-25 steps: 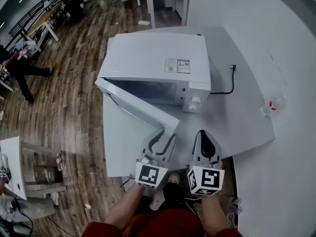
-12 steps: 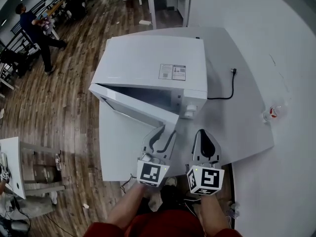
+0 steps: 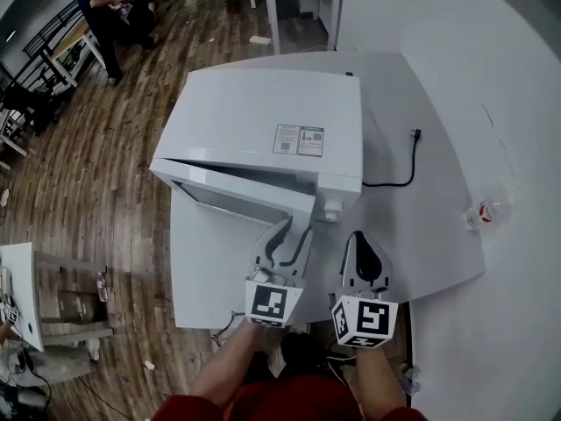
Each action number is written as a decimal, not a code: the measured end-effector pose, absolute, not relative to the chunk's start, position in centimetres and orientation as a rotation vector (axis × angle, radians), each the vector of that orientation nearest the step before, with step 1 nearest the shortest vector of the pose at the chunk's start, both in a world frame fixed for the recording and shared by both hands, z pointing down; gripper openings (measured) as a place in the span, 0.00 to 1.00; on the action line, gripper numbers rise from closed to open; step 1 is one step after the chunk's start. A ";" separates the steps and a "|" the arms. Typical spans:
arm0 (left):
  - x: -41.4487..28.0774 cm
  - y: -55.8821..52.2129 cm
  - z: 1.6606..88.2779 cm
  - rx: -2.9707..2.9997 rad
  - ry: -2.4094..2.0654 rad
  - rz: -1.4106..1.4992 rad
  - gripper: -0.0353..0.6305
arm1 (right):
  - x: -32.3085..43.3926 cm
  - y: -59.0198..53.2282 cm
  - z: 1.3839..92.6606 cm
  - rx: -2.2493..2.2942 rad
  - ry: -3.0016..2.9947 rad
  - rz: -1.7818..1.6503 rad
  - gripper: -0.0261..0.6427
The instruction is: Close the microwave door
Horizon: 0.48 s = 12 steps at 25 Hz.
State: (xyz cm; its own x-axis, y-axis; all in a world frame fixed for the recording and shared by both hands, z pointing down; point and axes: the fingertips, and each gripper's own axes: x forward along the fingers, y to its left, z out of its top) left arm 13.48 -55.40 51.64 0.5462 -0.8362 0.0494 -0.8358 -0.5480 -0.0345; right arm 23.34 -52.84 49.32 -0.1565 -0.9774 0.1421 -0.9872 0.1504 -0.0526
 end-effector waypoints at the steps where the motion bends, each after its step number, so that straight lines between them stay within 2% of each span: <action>1: 13.6 -55.7 51.7 -2.755 1.496 -0.100 0.28 | 23.4 -53.0 49.4 1.990 -2.327 0.207 0.08; 12: 14.3 -58.1 51.4 -2.739 1.571 -0.061 0.28 | 24.8 -53.6 50.3 2.004 -2.317 0.230 0.08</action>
State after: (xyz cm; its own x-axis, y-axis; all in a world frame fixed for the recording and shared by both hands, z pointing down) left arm 14.28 -58.10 51.42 0.5045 -0.8624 0.0420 -0.8630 -0.5051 -0.0050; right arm 24.78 -53.55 50.25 -0.1479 -0.9776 0.1497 -0.9880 0.1391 -0.0674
